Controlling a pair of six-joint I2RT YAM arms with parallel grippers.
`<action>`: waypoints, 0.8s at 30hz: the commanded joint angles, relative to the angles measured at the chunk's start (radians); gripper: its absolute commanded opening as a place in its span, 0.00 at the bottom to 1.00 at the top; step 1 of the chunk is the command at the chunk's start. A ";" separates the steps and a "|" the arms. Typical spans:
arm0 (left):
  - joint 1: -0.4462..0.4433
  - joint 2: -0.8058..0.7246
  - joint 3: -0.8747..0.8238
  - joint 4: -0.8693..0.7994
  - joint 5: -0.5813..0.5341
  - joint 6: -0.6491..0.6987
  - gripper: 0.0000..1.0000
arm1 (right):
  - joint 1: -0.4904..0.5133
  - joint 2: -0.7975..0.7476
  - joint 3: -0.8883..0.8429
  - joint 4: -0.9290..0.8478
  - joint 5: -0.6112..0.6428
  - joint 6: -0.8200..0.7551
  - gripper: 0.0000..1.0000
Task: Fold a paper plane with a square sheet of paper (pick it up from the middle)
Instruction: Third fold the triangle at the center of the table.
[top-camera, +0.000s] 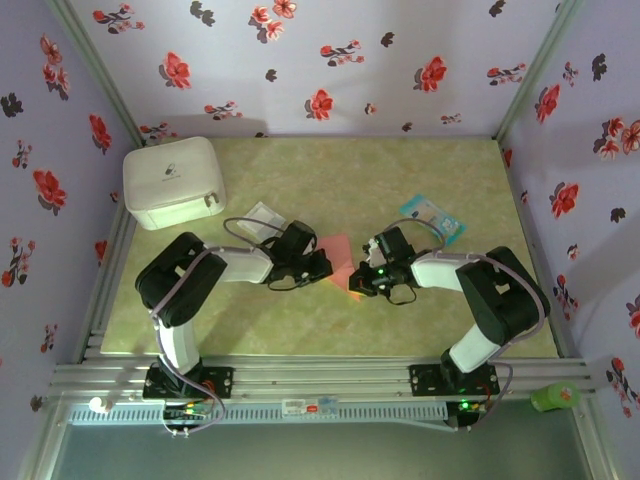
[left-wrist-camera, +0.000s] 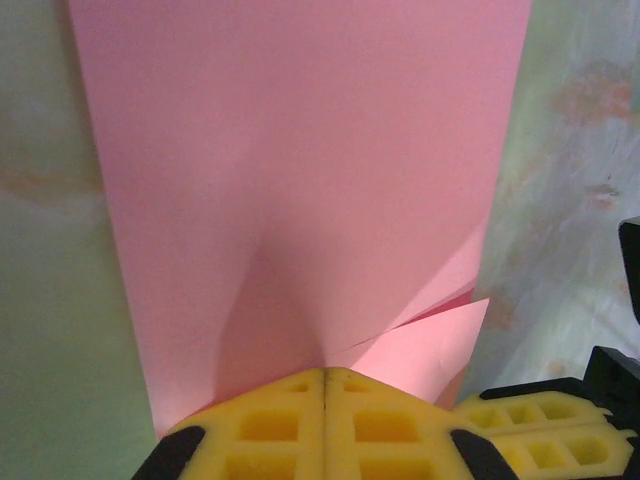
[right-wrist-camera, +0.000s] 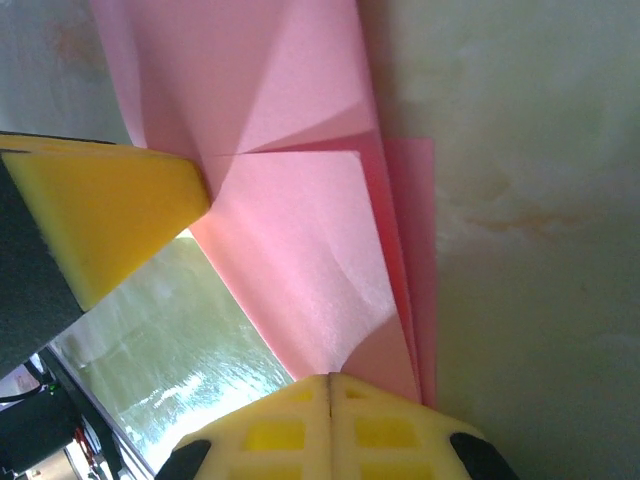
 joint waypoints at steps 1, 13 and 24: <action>0.075 0.004 -0.046 -0.110 -0.144 0.051 0.03 | -0.013 0.032 -0.042 -0.129 0.067 -0.022 0.03; 0.128 -0.091 -0.068 -0.127 -0.140 0.074 0.04 | -0.014 0.043 -0.035 -0.126 0.027 -0.048 0.04; 0.120 -0.326 -0.201 -0.053 -0.186 0.071 0.17 | -0.016 -0.045 0.092 -0.175 -0.064 -0.142 0.21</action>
